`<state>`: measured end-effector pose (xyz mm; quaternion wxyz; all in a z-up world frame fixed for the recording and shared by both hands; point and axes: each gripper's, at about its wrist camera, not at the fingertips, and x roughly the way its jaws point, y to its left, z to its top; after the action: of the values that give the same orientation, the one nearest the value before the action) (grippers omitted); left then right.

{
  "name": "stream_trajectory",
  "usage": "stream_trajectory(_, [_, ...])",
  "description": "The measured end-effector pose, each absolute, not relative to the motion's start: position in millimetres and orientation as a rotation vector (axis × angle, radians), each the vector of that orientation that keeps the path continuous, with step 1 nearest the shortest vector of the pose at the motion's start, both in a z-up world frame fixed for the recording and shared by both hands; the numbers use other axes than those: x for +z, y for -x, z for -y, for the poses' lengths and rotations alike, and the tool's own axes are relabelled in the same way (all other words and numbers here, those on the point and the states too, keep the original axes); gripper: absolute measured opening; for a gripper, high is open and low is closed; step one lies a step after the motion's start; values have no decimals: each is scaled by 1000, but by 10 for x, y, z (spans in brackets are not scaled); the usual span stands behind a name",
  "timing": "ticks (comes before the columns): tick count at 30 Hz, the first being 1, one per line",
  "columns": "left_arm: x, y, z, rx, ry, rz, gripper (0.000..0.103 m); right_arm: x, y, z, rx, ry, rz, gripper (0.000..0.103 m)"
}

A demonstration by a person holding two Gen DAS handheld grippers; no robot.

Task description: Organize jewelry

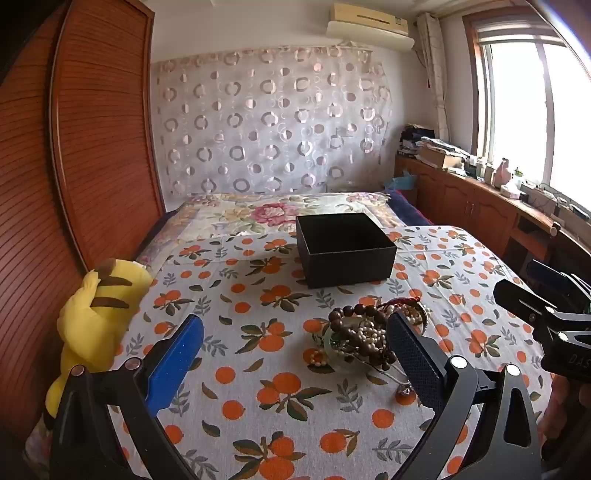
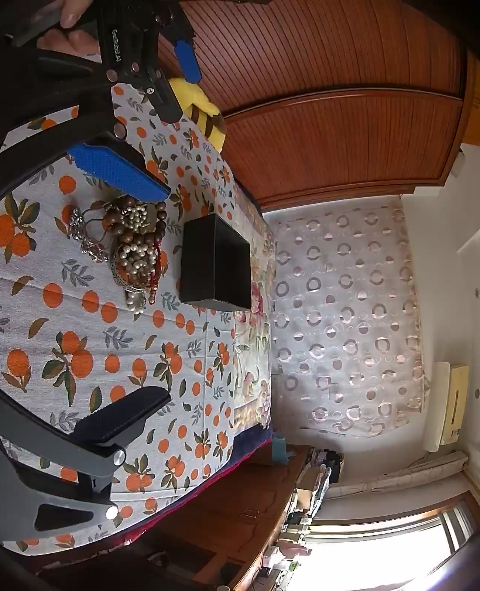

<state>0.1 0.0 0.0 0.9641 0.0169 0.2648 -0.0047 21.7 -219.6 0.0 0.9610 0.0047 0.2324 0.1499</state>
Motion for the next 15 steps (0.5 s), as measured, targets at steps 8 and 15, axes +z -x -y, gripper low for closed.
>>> stream_trajectory(8, [2,3,-4,-9,-32,-527,96,-4,-214,2198,301,-10,-474,101])
stream_trajectory(15, [-3,-20,-19,-10,-29,-518,96,2,-214,2203,303,-12,-474,101])
